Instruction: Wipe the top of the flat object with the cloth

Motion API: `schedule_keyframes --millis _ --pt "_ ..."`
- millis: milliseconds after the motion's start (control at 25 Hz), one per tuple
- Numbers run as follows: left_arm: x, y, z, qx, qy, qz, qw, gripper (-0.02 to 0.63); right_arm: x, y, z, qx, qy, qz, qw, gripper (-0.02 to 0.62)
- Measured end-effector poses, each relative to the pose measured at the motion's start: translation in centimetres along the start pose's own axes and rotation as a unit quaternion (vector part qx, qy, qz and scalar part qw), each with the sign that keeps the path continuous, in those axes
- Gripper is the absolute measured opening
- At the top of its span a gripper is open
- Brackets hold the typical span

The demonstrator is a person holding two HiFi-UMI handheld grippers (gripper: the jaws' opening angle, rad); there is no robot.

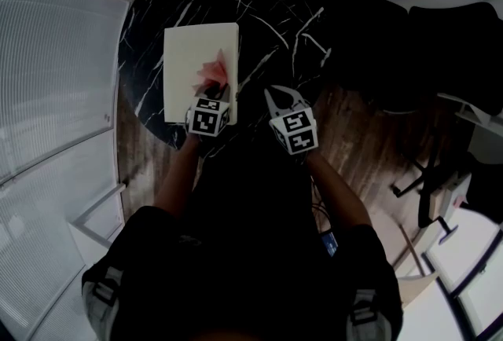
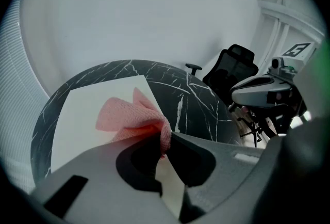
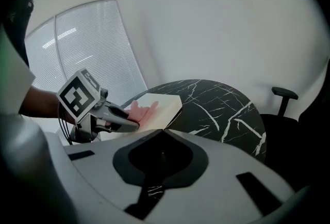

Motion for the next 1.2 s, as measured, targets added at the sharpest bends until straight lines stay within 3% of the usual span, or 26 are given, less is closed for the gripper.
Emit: schedule_keyframes --millis 440,800,1000,1200 --pt "2.4 0.6 -1.5 -0.011 -0.029 -0.018 0.9994 0.02 1.0 -0.1 0.7 0.0 -0.009 -0.009 1.0 -0.005" --pt "2.0 0.8 -0.8 -0.001 -0.032 -0.021 0.9993 0.02 0.7 -0.5 0.6 -0.003 -0.009 -0.011 1.0 -0.005" --pt "0.8 1.9 2.8 0.039 -0.024 0.001 0.999 0.02 -0.3 0.2 -0.2 -0.001 -0.004 -0.004 1.0 -0.005" --pt "-2.8 3.3 7.8 0.085 0.018 0.008 0.9962 0.02 -2.1 1.7 -2.0 0.009 0.012 -0.001 1.0 -0.005"
Point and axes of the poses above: the fingertips, and each gripper's own axes: z backward along the fingers, x to its right, y out of its top, the point moved 8 cm from there along z, backward along the fingers, and after that the axes turned 14 degrees about -y, right-handed, at the moved point
